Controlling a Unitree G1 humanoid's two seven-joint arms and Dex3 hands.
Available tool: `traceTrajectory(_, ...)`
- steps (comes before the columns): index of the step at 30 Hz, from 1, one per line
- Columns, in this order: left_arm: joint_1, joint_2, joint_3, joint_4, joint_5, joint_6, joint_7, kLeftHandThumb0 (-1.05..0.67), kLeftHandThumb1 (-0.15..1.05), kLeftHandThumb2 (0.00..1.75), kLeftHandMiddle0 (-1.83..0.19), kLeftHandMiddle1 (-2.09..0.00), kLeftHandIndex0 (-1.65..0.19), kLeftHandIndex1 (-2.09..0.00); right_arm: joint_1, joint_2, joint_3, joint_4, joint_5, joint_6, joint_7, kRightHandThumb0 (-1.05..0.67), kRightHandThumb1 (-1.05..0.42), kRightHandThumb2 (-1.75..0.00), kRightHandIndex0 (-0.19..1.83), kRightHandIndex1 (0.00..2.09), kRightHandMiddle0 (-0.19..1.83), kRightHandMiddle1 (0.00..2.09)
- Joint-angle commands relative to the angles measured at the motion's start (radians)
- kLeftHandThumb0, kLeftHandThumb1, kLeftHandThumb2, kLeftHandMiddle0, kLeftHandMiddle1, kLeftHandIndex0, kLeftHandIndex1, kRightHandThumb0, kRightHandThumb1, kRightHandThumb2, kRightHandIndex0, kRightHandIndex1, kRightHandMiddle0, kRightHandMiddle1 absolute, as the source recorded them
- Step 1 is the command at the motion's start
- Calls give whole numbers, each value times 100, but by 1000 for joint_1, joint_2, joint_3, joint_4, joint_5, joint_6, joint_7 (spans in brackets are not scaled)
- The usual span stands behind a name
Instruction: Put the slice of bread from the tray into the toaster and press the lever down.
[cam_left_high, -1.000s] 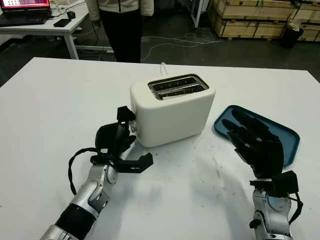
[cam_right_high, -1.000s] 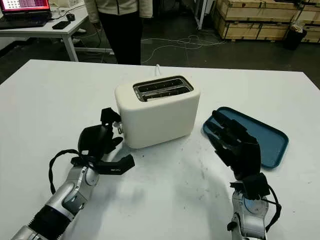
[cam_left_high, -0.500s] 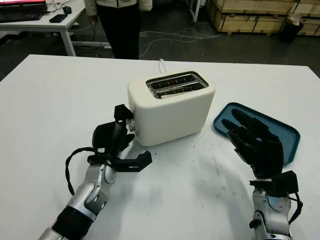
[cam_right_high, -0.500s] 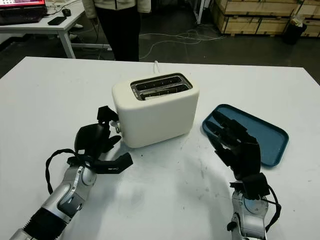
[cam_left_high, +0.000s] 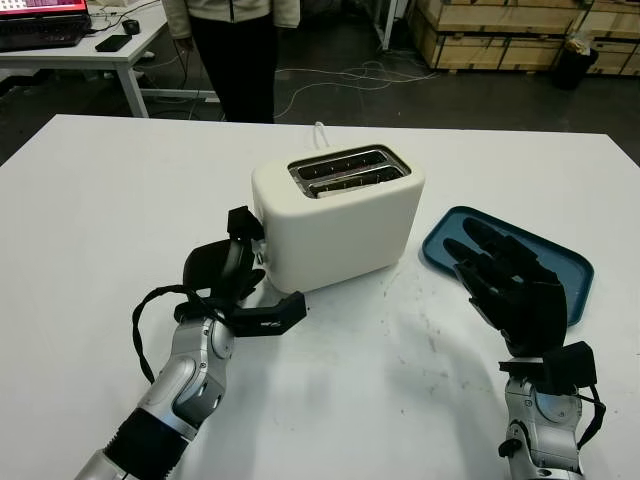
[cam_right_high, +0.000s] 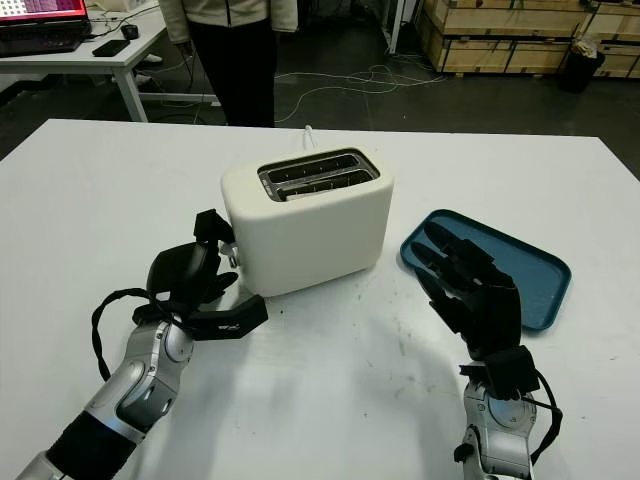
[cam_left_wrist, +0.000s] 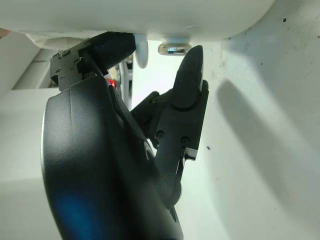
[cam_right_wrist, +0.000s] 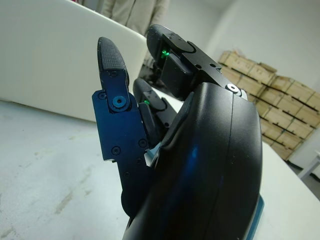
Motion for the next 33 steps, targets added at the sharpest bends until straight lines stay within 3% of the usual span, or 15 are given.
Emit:
traceTrajectory(1, 0, -30, -208, 161, -29, 50, -412, -17, 92, 14, -118, -47, -123, -11, -50, 3, 3, 25, -2, -4, -5, -46, -92, -11, 80, 0, 75, 0)
traceTrajectory(6, -10, 0, -206, 100, -20, 56, -425, -16, 92, 11, -113, -49, -121, -8, -59, 4, 5, 36, -6, -9, -6, -45, -92, -10, 80, 0, 75, 0)
traceTrajectory(9, -22, 40, -183, 23, -10, 65, -449, -14, 92, 10, -111, -61, -123, -7, -60, 7, 7, 31, -8, -6, -9, -46, -92, -10, 81, 0, 75, 0)
traceTrajectory(14, -51, 102, -152, -69, 42, 79, -481, -17, 92, 7, -89, -127, -129, -17, -62, 10, 8, 37, -14, -14, -12, -46, -92, -11, 82, 1, 75, 0)
traceTrajectory(15, -52, 113, -139, -80, 45, 66, -474, -16, 92, 5, -84, -139, -127, -26, -63, 9, 8, 39, -15, -17, -12, -46, -92, -11, 82, 1, 75, 0)
traceTrajectory(16, -51, 121, -129, -89, 48, 56, -469, -15, 92, 3, -81, -152, -119, -49, -64, 9, 8, 42, -16, -21, -11, -46, -92, -11, 82, 1, 75, 0)
traceTrajectory(17, -55, 129, -123, -101, 55, 54, -480, -15, 92, 2, -79, -162, -101, -86, -65, 10, 7, 45, -12, -22, -8, -46, -92, -11, 82, 1, 75, 0)
traceTrajectory(19, -60, 143, -108, -119, 59, 45, -501, -14, 92, 1, -78, -166, -86, -111, -66, 11, 6, 47, -5, -16, -6, -46, -92, -11, 82, 1, 75, 0)
traceTrajectory(28, -74, 145, -96, -123, 103, 55, -556, -18, 92, 1, -81, -160, -79, -123, -69, 7, 7, 52, -15, -15, -12, -47, -92, -11, 83, 0, 77, 0)
traceTrajectory(33, -70, 128, -84, -119, 97, 60, -554, -15, 92, 2, -80, -162, -83, -112, -70, 8, 8, 58, -9, -12, -7, -49, -92, -10, 83, 0, 78, 0)
